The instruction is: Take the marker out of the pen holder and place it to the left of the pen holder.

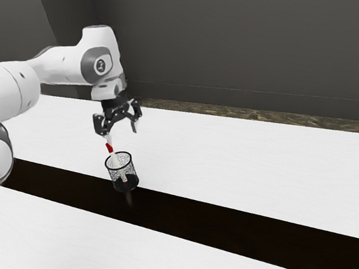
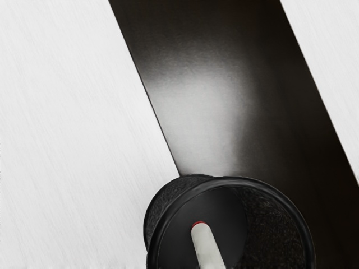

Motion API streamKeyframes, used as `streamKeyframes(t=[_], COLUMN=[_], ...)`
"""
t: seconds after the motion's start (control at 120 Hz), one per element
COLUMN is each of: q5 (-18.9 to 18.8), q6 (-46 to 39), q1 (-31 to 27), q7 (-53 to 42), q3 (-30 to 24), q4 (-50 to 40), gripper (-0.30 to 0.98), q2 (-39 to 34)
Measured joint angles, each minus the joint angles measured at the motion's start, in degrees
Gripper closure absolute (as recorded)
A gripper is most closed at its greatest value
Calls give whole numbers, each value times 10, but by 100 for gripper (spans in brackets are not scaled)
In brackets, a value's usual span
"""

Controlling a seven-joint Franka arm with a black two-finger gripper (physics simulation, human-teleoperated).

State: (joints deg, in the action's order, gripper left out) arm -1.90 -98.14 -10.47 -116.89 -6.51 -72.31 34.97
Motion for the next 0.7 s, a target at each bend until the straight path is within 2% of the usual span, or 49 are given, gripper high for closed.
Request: streamKeyframes(t=[0.108, 0.242, 0.308, 0.492, 0.7], q5=[25, 36, 46, 67, 74], q6=[-6, -15, -31, -70, -96], q1=[-6, -8, -15, -18, -19], q7=[-46, -44, -41, -35, -37], q3=[16, 46, 48, 49, 49], q4=[-9, -27, -70, -97, -93], gripper=[1, 0, 1, 8, 20], q2=[-6, -6, -28, -27, -18])
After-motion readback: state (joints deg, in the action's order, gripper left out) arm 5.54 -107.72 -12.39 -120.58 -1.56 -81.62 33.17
